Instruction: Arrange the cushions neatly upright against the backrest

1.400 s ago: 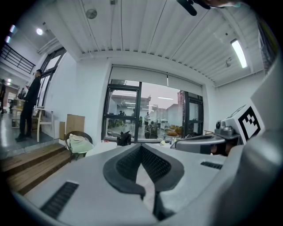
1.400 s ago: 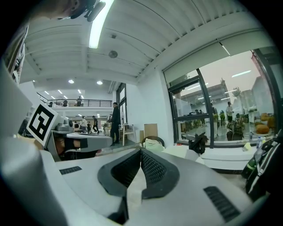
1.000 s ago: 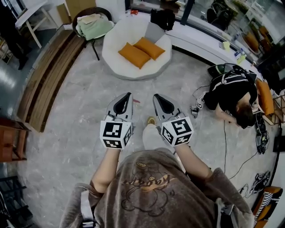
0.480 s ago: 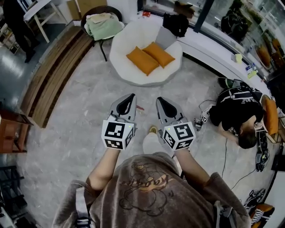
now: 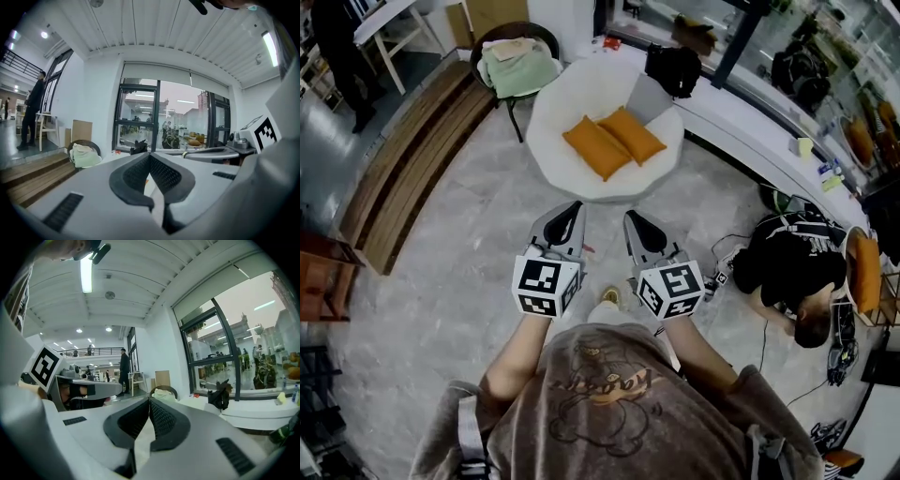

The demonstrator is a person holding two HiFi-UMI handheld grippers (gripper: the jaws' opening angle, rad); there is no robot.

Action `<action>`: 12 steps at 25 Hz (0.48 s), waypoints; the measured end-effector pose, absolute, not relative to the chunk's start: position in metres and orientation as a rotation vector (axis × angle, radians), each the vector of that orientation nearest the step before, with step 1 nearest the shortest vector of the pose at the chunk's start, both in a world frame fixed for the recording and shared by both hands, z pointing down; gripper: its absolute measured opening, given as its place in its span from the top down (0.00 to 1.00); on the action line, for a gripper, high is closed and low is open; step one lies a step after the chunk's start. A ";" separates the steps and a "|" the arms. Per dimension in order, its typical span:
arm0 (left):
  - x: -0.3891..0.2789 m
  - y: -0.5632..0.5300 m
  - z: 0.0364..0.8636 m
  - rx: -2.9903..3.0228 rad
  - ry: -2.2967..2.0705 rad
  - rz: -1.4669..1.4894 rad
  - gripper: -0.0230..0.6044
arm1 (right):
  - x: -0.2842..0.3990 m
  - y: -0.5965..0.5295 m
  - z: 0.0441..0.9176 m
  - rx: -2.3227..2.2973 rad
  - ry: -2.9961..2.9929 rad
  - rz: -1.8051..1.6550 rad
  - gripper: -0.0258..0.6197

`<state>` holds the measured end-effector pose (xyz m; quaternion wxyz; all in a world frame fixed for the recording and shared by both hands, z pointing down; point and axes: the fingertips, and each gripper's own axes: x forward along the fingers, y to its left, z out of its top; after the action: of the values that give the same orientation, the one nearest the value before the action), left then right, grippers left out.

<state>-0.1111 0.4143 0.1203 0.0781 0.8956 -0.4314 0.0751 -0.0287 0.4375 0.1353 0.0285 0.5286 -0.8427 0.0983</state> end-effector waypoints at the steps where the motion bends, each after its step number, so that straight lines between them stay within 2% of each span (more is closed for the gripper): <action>1: -0.107 0.408 0.121 2.678 -1.300 0.219 0.96 | -0.026 0.431 0.135 1.618 -2.606 0.296 0.93; 12: -0.079 0.354 0.126 2.617 -1.390 0.181 0.96 | -0.001 0.370 0.142 1.508 -2.665 0.308 0.93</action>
<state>-0.0792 0.3541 0.1259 0.0863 0.8783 -0.4664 0.0606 -0.0012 0.3705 0.1420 0.0319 0.4896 -0.8656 0.1000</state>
